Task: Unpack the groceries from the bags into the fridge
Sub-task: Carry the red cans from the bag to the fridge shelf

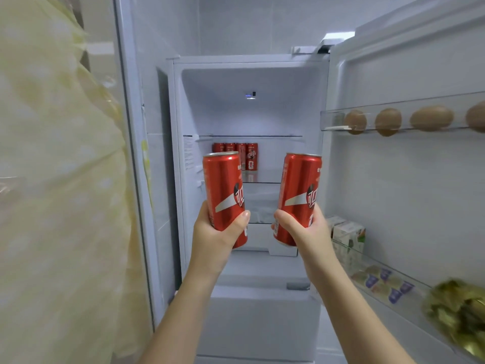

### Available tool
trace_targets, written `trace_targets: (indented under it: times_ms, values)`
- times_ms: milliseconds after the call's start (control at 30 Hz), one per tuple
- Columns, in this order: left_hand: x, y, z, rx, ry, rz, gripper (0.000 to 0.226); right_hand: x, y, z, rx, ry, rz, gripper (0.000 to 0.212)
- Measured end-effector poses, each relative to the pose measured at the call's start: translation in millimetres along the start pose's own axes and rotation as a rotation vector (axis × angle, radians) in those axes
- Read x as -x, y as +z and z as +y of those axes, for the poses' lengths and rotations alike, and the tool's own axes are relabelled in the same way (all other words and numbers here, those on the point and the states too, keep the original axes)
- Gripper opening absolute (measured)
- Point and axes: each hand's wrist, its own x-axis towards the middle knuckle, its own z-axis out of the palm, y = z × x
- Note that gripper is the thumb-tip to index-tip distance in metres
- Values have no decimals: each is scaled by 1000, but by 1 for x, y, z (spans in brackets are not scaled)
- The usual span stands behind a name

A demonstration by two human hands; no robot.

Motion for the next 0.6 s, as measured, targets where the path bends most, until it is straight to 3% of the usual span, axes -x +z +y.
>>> trace_targets:
  times_ms: [367, 600]
  values:
    - [-88, 11, -80, -10, -3, -6, 44, -85, 10, 80, 69, 11, 27, 38]
    - [-174, 13, -132, 16, -71, -34, 52, -165, 41, 138, 107, 54, 115, 49]
